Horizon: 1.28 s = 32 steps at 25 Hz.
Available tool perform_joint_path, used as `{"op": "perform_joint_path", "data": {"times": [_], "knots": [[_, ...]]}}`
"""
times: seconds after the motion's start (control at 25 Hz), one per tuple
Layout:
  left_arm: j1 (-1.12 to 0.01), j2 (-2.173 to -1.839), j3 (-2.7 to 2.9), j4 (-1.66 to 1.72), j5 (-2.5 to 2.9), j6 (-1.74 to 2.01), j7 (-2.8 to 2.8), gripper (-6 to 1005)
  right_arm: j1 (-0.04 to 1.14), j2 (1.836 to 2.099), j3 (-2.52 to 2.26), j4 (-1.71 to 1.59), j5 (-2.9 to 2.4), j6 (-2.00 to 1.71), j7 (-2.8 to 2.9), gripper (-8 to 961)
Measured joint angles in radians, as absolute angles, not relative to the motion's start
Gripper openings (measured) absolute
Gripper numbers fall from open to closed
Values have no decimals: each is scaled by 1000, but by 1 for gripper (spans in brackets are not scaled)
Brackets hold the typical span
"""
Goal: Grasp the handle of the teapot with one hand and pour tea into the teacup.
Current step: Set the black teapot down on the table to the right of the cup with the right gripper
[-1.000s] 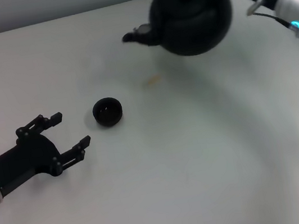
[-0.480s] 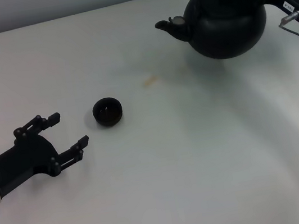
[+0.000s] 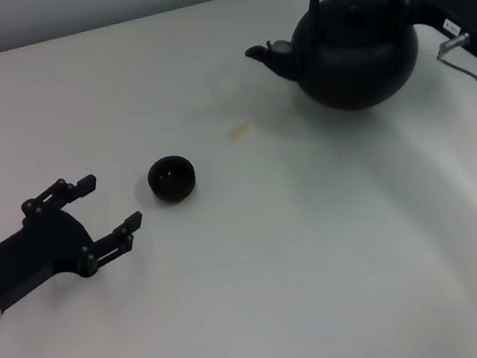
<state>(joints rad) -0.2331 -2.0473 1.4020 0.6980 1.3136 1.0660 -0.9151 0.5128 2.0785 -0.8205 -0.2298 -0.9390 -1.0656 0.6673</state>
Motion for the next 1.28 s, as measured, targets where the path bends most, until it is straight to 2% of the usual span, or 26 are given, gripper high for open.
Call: {"op": "perform_joint_path", "data": {"times": [0.44,1.12,1.28], "knots": [[-238,-2049,1402,700,1314,1066,-920,801,554,2079,-846,-173,-959,-1031,619,107],[-240,-2053,1402,697,1318,1066,-917,801,528,2086,-838,-153,-955,-1051,567,103],[-241,-2054,1402,699,1318,1066,-919,801,508,2086,-842,-153,-954,-1087,569,173]]}}
